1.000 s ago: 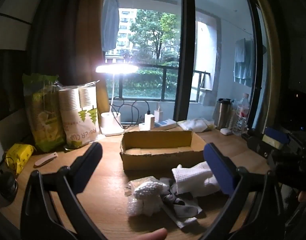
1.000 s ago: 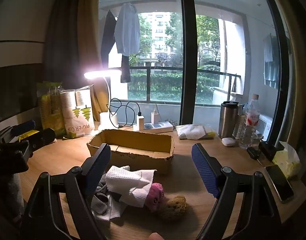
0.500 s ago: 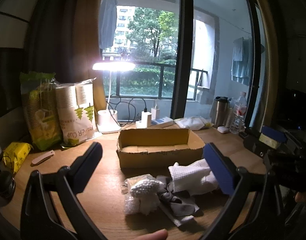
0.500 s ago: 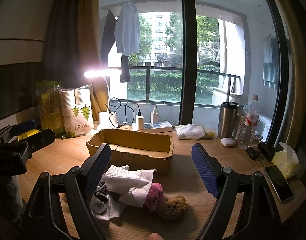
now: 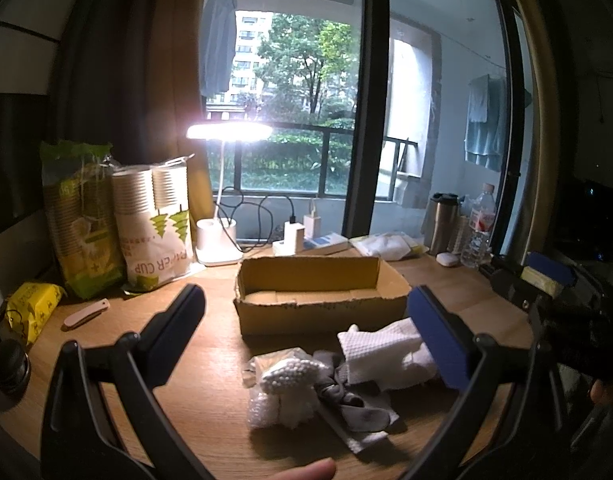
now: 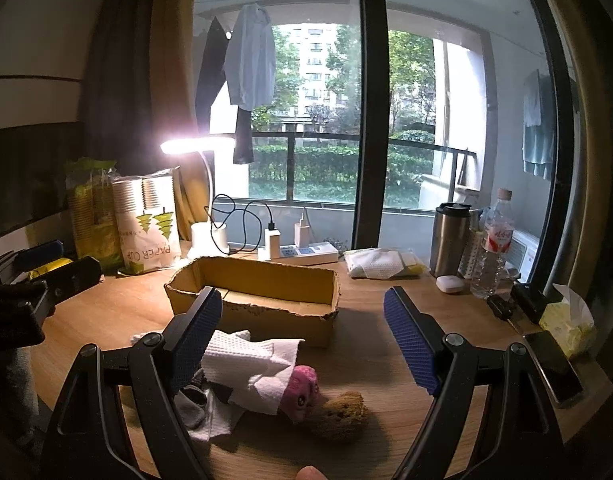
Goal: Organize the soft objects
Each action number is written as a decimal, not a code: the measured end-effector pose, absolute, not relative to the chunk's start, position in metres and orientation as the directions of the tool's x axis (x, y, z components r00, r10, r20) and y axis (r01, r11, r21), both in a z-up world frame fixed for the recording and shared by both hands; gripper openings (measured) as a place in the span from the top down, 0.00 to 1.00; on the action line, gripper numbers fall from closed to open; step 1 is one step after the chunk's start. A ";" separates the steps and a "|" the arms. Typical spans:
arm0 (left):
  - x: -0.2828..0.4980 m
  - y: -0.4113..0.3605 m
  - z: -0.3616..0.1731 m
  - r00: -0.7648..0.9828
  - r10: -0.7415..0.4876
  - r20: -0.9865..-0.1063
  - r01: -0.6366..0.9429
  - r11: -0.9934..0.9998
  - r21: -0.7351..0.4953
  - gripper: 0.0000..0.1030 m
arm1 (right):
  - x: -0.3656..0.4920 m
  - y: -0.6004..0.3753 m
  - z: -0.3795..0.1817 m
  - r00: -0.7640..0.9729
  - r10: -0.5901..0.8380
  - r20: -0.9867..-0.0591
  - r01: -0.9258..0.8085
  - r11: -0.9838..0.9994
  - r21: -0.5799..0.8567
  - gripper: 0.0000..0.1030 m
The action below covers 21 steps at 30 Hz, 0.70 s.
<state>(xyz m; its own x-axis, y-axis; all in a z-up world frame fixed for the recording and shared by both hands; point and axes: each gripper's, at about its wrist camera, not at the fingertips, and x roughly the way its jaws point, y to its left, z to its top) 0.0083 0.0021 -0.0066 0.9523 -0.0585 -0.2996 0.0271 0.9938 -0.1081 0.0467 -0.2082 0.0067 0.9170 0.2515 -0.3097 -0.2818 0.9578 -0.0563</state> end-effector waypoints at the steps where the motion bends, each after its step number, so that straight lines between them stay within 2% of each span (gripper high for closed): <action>1: 0.009 0.002 -0.007 0.952 -0.060 -0.300 0.028 0.994 -0.110 0.01 | 0.047 -0.209 0.007 0.918 0.251 -0.308 -0.281 0.958 -0.057 0.17; 21: 0.006 0.004 -0.003 0.958 -0.055 -0.282 0.021 0.992 -0.122 0.01 | 0.046 -0.210 0.007 0.917 0.245 -0.314 -0.276 0.959 -0.057 0.17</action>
<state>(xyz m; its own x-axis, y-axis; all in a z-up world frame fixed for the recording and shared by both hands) 0.0061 0.0040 -0.0027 0.9579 -0.0550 -0.2818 0.0211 0.9923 -0.1219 0.0463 -0.2096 0.0075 0.9171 0.2454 -0.3143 -0.2762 0.9594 -0.0570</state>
